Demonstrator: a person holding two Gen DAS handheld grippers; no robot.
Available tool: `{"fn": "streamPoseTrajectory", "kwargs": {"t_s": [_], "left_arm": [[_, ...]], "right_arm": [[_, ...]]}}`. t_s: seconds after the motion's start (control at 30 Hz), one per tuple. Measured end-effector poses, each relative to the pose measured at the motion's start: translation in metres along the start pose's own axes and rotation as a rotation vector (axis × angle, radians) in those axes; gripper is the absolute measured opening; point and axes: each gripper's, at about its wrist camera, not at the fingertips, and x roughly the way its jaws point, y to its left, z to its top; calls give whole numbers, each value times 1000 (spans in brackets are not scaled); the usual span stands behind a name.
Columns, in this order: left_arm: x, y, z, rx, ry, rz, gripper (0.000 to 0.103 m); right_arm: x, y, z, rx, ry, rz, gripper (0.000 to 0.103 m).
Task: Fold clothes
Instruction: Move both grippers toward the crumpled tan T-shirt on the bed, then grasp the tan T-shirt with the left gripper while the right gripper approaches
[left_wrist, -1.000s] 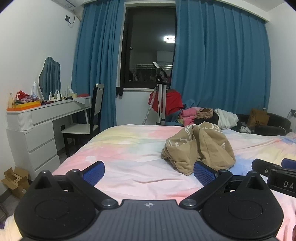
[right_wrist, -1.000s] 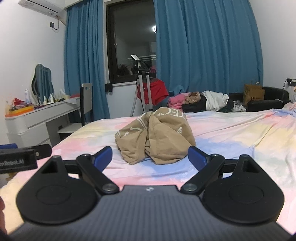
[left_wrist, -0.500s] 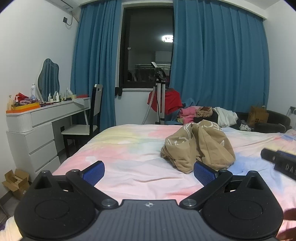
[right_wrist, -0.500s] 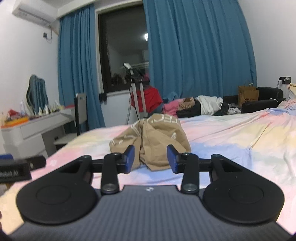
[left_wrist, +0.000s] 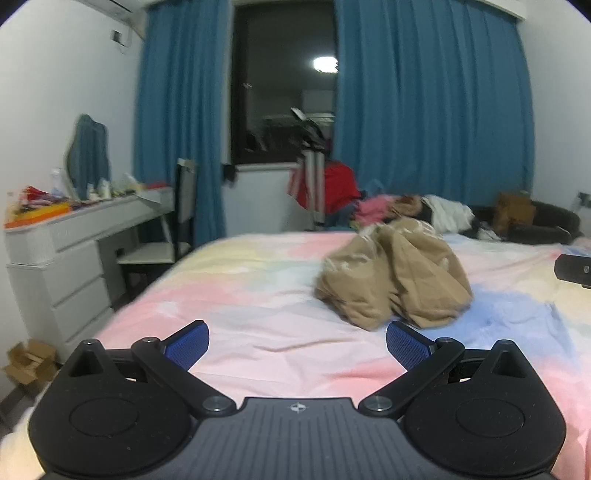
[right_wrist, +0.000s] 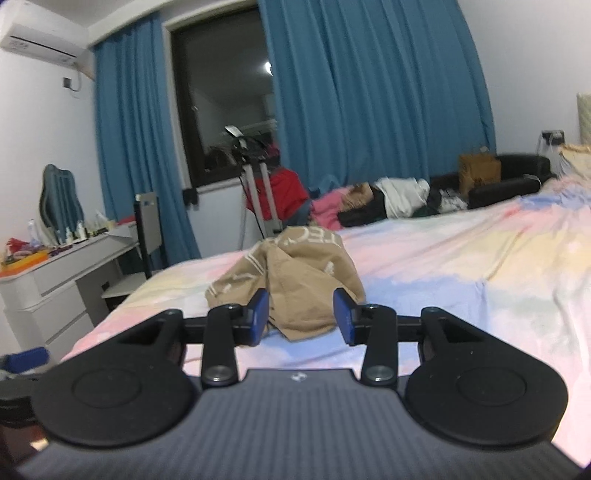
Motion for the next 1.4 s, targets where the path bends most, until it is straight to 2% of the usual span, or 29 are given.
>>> {"fn": "streamPoseTrajectory", "kwargs": {"t_s": [0.1,0.23,0.3,0.4,0.5,0.6,0.67,0.73,0.77,0.83,0.9,1.07,1.23,1.4], "left_arm": [[33,-21,1,30,39,-34,103],[101,-49,6,24,87,-80,102],[138,-63,7,42,101,-82,101],[187,-78,4,49,115,-136,95],[231,-92,0,63,105,-127,92],[273,-105,-8,104,126,-102,83],[297,-109,-11,102,160,-96,68],[313,-105,-8,59,191,-114,48],[314,-99,-6,24,193,-116,42],[310,-85,-2,-50,193,-138,18],[299,-70,4,-104,183,-175,13],[246,-35,25,-175,129,-244,9],[184,-4,45,-229,95,-316,9],[115,19,41,-228,102,-374,9]], "right_arm": [[6,-7,-2,21,26,-22,42],[15,-15,-4,30,43,-51,42],[22,-21,-6,44,48,-58,43],[36,-33,-9,69,65,-69,43],[60,-44,-15,102,92,-77,43],[83,-55,-21,136,120,-84,43],[99,-60,-27,150,141,-87,43],[113,-61,-35,152,169,-85,43],[120,-60,-39,151,184,-84,43],[123,-57,-40,144,185,-80,43],[127,-55,-41,138,186,-76,43],[127,-49,-40,116,177,-66,43],[100,-43,-28,84,114,-43,43],[72,-31,-17,39,87,6,43]]}}
